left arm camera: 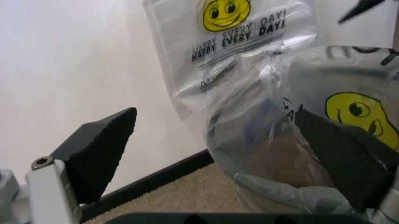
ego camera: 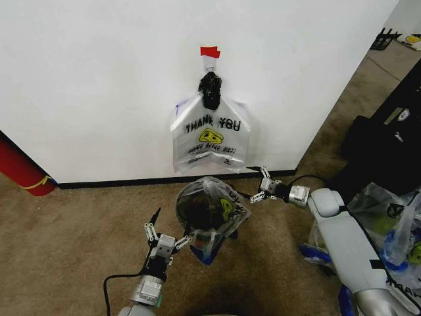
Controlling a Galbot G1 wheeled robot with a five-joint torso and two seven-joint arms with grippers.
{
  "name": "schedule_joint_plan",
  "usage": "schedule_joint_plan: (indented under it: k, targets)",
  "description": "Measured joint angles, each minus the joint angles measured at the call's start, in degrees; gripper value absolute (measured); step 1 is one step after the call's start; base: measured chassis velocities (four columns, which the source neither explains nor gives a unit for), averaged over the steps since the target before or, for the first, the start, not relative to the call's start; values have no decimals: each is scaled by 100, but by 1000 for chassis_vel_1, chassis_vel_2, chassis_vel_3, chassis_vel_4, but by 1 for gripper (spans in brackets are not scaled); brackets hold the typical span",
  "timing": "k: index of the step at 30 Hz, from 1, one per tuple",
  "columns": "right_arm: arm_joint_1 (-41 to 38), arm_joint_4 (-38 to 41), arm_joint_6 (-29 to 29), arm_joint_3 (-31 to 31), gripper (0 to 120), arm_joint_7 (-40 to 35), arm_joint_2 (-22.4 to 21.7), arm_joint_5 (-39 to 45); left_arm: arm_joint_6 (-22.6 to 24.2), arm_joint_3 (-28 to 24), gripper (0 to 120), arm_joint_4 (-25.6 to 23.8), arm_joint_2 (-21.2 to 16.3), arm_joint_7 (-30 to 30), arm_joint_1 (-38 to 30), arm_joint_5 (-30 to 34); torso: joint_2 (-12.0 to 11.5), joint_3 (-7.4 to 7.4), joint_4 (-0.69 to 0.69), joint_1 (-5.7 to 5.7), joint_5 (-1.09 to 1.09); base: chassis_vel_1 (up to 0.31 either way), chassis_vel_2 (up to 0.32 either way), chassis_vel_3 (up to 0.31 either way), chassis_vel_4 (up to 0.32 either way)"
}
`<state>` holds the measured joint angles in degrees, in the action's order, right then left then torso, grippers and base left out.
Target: Pick up the garbage bag from the wall and place it over the trash bin.
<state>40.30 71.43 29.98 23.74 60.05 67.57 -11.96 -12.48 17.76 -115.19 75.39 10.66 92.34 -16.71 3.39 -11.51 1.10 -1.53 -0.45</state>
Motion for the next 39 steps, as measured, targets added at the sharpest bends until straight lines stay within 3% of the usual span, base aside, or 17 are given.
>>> schedule_joint_plan:
  k: [4,11,16,21,34,39]
  targets:
    - [-162,-213,300,61,100,465,-7,-453,-25,-1,100,24,0,14,0,0,0,0,2,0,0,0,0,0,0]
    - [-351,-481,890,-22,100,142,109,-1281,-54,-13,100,89,13,27,-29,-16,0,0,0,0,0,0,0,0,0]
    - [-370,-532,1600,-175,100,-776,279,-2402,-57,-15,100,133,17,31,-75,-20,0,0,0,0,0,0,0,0,0]
    - [-327,-577,1770,-277,100,-1667,351,-3138,-67,-16,100,167,21,41,-95,-21,0,0,0,0,-2,0,0,0,0]
    - [-124,-766,1749,-527,100,-3262,369,-3704,-135,-26,100,204,7,73,-100,-37,0,0,0,0,-1,0,0,0,0]
    - [-104,-861,1738,-585,88,-3613,387,-3882,-141,-19,100,204,-8,90,-99,-39,0,0,0,0,0,0,0,0,0]
